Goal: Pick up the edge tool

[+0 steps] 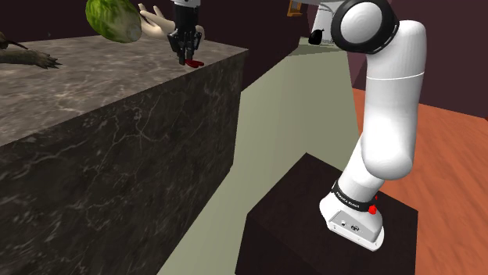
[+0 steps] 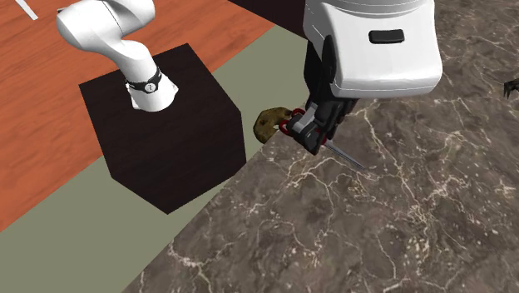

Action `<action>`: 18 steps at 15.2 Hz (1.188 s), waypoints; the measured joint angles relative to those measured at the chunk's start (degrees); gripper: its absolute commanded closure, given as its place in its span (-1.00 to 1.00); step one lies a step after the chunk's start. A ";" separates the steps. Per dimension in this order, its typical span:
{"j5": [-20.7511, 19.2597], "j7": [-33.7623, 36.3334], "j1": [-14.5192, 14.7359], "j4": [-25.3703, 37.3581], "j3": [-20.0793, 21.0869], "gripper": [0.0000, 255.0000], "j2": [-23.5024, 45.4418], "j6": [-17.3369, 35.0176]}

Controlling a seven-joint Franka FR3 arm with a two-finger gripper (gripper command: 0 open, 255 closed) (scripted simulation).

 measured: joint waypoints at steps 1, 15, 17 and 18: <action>0.02 -0.11 -0.04 0.18 0.00 1.00 0.12 -0.06; -0.56 -0.13 0.51 12.28 -0.14 1.00 3.85 -9.13; -0.76 -0.15 0.80 16.42 -0.15 1.00 5.45 -11.67; -0.89 -0.09 1.02 18.69 -0.16 1.00 6.36 -13.03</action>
